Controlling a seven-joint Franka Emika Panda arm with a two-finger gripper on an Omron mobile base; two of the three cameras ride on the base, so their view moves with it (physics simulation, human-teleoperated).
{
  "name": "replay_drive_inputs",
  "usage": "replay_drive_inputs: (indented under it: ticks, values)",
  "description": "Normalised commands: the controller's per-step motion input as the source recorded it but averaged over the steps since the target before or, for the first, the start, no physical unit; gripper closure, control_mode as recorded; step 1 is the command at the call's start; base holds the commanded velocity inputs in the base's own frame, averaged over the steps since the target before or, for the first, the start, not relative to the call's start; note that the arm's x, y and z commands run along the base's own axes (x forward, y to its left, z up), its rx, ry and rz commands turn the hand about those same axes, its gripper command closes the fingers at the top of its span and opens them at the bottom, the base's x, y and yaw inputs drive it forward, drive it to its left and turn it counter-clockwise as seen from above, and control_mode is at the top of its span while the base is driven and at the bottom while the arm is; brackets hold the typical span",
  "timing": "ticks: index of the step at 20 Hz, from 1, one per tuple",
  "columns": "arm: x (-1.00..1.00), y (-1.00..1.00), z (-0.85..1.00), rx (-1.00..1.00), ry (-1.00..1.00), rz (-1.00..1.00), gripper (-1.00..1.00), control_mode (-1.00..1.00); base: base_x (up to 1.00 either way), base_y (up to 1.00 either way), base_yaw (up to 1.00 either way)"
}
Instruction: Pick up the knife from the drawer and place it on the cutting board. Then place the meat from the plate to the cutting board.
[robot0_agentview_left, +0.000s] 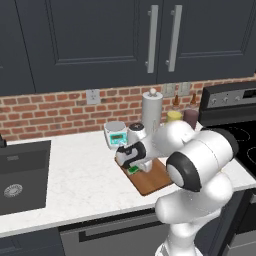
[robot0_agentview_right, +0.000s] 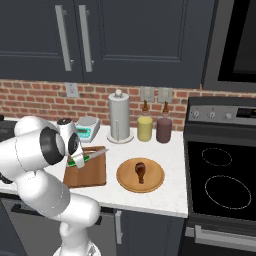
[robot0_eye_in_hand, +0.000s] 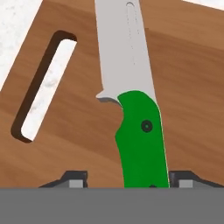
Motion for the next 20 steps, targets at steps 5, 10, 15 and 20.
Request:
replay_drive_inputs:
  ticks: [5,10,15,20]
  values:
    - [0.15,0.21,-0.04,0.00,0.00,0.00,-1.00,-1.00,0.00,0.00,0.00]
    - [-0.36,-0.17,0.36,0.00,-0.13,0.00,-1.00,-1.00,0.00,0.00,0.00]
    - [-0.66,-0.24,0.58,0.00,-0.16,0.00,-1.00,-1.00,0.00,0.00,0.00]
    - [-0.57,-0.41,0.49,0.00,-0.08,0.00,-1.00,-1.00,0.00,0.00,0.00]
